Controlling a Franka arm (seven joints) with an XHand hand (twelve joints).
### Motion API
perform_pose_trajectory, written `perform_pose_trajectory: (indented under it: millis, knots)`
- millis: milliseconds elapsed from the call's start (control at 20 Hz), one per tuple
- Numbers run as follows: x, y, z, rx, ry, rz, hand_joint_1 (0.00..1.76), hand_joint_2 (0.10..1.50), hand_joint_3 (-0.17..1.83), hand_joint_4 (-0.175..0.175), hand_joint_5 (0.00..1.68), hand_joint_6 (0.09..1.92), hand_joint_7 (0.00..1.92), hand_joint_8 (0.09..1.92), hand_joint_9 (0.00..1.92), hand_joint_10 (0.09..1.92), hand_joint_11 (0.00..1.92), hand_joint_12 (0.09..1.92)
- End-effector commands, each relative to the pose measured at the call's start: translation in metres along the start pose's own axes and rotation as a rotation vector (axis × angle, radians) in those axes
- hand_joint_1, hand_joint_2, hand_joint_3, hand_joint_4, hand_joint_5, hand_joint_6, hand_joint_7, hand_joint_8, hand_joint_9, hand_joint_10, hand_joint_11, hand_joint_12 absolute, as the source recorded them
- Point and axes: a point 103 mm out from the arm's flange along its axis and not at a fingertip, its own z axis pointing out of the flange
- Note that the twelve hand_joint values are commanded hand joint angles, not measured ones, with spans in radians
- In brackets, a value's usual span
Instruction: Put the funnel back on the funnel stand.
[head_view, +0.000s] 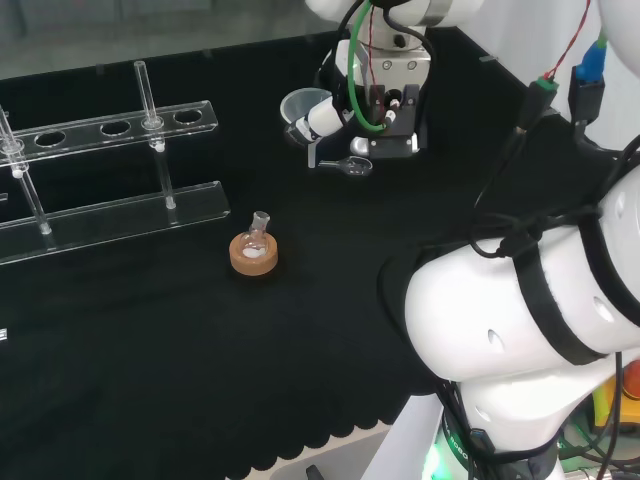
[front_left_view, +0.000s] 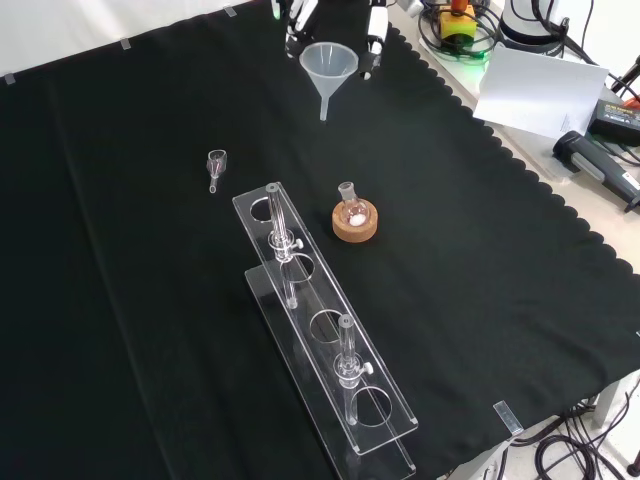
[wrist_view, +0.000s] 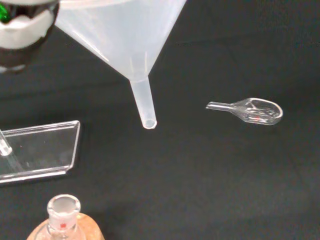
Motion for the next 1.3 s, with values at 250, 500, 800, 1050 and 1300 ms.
perform_pose_trajectory:
  millis: [250,500,800,1050,1300]
  knots:
    - [0.073,-0.005,0.010,-0.011,-0.063,-0.010,0.87,0.50,0.55,0.092,0.85,0.16,1.20,0.09,0.85,0.27,0.00,1.41]
    - [0.121,0.002,0.009,-0.039,-0.074,-0.043,0.87,0.50,0.55,0.092,0.85,0.16,1.20,0.09,0.85,0.27,0.00,1.41]
    - [0.155,0.022,-0.004,-0.090,-0.062,-0.073,0.87,0.50,0.55,0.092,0.85,0.16,1.20,0.09,0.86,0.27,0.00,1.41]
    - [0.155,0.040,-0.020,-0.119,-0.052,-0.072,0.87,0.50,0.56,0.092,0.85,0.17,1.21,0.09,0.86,0.27,0.00,1.41]
    - [0.147,0.057,-0.028,-0.123,-0.026,-0.060,0.87,0.50,0.56,0.093,0.85,0.17,1.21,0.09,0.86,0.27,0.00,1.41]
